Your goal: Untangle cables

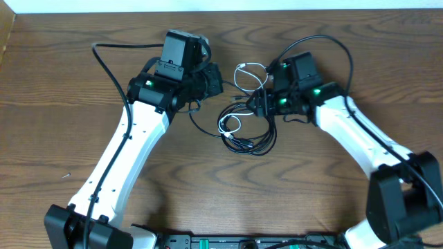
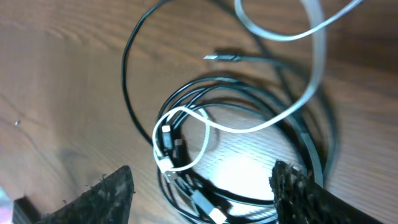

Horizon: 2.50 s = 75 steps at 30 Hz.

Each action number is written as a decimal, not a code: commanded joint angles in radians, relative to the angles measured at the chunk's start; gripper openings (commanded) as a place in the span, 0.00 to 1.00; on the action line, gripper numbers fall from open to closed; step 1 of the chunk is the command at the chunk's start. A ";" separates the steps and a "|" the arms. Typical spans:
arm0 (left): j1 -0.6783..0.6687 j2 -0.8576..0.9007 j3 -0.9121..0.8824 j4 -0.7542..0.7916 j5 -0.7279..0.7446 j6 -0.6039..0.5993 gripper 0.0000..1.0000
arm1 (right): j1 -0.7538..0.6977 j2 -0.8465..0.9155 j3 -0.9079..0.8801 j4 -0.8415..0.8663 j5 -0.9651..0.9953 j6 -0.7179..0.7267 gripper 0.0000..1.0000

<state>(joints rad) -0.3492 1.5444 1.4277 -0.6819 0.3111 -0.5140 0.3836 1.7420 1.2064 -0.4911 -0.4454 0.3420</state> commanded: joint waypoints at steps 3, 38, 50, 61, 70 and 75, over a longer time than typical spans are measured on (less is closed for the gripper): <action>0.048 -0.003 0.012 -0.029 -0.103 -0.039 0.08 | 0.062 0.119 0.016 -0.001 -0.100 0.082 0.63; 0.085 -0.001 0.003 -0.051 -0.104 -0.037 0.08 | -0.048 0.122 0.154 0.543 -0.496 0.364 0.01; 0.084 0.010 -0.003 -0.051 -0.061 -0.030 0.26 | -0.110 0.037 0.187 0.330 -0.468 0.359 0.01; 0.084 0.026 -0.005 -0.050 -0.062 -0.028 0.36 | -0.195 0.026 0.328 0.613 -0.672 0.505 0.01; 0.084 0.026 -0.005 -0.049 -0.062 -0.018 0.38 | -0.041 0.027 0.335 0.004 0.092 -0.009 0.01; 0.084 0.026 -0.005 -0.050 -0.063 -0.014 0.38 | 0.023 0.016 0.370 -0.043 0.198 -0.048 0.01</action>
<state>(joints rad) -0.2672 1.5597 1.4273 -0.7303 0.2417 -0.5457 0.3820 1.7771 1.5379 -0.5129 -0.4461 0.4007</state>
